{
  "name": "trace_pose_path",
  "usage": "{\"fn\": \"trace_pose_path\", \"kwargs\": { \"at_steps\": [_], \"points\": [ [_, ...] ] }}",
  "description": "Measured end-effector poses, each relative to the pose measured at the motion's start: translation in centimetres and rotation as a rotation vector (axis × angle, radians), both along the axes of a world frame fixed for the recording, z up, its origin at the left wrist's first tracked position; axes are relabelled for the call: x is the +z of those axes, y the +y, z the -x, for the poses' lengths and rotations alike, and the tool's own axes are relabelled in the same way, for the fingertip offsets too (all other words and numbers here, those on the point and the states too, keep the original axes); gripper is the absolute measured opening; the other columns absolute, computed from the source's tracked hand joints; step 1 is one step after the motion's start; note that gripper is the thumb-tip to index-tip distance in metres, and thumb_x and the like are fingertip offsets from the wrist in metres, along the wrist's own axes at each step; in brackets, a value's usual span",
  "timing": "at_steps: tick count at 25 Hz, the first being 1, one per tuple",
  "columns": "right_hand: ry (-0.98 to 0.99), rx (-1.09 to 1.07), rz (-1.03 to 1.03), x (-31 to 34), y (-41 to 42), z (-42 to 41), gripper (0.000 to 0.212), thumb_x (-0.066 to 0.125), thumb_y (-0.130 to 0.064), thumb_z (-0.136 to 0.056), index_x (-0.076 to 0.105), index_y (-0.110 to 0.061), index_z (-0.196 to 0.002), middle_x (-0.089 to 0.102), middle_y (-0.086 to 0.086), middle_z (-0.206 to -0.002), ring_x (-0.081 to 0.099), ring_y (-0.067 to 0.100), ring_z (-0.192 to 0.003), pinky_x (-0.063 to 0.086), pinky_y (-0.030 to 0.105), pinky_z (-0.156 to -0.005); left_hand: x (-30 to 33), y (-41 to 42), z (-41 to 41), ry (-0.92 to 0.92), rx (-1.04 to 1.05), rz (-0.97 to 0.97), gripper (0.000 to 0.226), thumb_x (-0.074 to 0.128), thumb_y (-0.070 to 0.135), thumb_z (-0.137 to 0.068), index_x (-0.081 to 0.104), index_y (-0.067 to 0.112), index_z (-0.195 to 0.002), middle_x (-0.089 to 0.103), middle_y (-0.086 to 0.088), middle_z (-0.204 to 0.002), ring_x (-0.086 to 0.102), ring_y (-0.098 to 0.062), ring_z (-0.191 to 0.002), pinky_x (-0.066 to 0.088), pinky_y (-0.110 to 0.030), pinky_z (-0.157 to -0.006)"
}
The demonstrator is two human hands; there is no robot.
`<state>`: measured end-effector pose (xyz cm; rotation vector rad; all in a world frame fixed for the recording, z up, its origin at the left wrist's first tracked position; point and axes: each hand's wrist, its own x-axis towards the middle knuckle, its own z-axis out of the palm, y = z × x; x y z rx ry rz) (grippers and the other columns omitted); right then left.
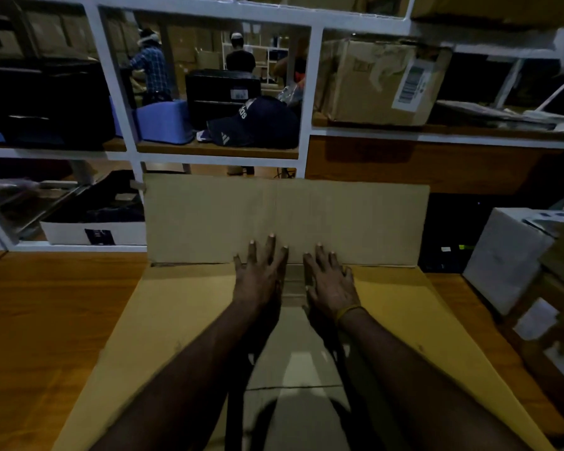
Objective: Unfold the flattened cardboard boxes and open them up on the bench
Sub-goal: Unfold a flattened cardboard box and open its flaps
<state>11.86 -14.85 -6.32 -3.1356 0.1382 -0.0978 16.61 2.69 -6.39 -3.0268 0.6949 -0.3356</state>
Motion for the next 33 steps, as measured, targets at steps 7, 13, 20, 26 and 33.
{"fn": "trace_pose_path", "kwargs": {
  "at_steps": [7, 13, 20, 26, 33],
  "points": [
    [0.012, -0.032, 0.041, -2.0, -0.4, -2.0, 0.079, 0.055, -0.028, -0.094, 0.006, -0.029, -0.156, 0.006, 0.0, -0.164, 0.008, 0.029, -0.15, 0.018, 0.062, -0.112, -2.8, 0.1, -2.2, 0.029, 0.042, 0.027, 0.07, 0.046, 0.033, -0.1, 0.005, 0.028, -0.156, 0.005, -0.006, -0.165, 0.008, -0.041, -0.149, 0.011, -0.067, -0.112],
    [-0.082, -0.072, 0.068, -1.8, 0.7, -2.6, 0.075, 0.07, -0.02, -0.079, 0.033, -0.025, -0.144, 0.041, 0.005, -0.144, 0.04, 0.032, -0.129, 0.03, 0.051, -0.106, -3.1, -0.3, -1.6, -0.036, 0.065, 0.12, 0.051, 0.055, 0.027, -0.093, 0.041, 0.027, -0.142, 0.051, -0.004, -0.139, 0.045, -0.034, -0.129, 0.022, -0.063, -0.11],
    [-0.057, -0.098, 0.14, -1.3, 1.5, -3.2, 0.055, 0.06, -0.02, -0.088, 0.037, -0.021, -0.138, 0.052, 0.009, -0.133, 0.05, 0.033, -0.118, 0.039, 0.044, -0.088, -2.4, -0.4, -1.6, 0.022, 0.065, -0.011, 0.079, 0.068, 0.038, -0.084, 0.025, 0.024, -0.149, 0.042, -0.006, -0.147, 0.04, -0.036, -0.133, 0.023, -0.062, -0.109],
    [0.019, -0.068, 0.084, -1.1, 1.6, -2.4, 0.087, 0.07, -0.012, -0.08, 0.02, -0.016, -0.152, 0.031, 0.014, -0.154, 0.033, 0.037, -0.138, 0.04, 0.048, -0.1, -2.1, -1.0, -2.0, 0.0, 0.107, 0.045, 0.056, 0.053, 0.028, -0.094, 0.031, 0.023, -0.145, 0.044, -0.005, -0.144, 0.039, -0.037, -0.132, 0.02, -0.067, -0.11],
    [0.07, -0.219, 0.159, -3.4, 1.9, 3.8, 0.093, 0.054, -0.026, -0.098, -0.02, -0.011, -0.152, -0.031, 0.021, -0.153, -0.013, 0.044, -0.147, 0.022, 0.056, -0.116, -2.2, -2.6, 0.6, 0.114, -0.003, 0.086, 0.082, 0.069, 0.038, -0.086, 0.024, 0.026, -0.153, 0.018, -0.009, -0.163, 0.021, -0.049, -0.142, 0.029, -0.066, -0.106]
  ]
}}
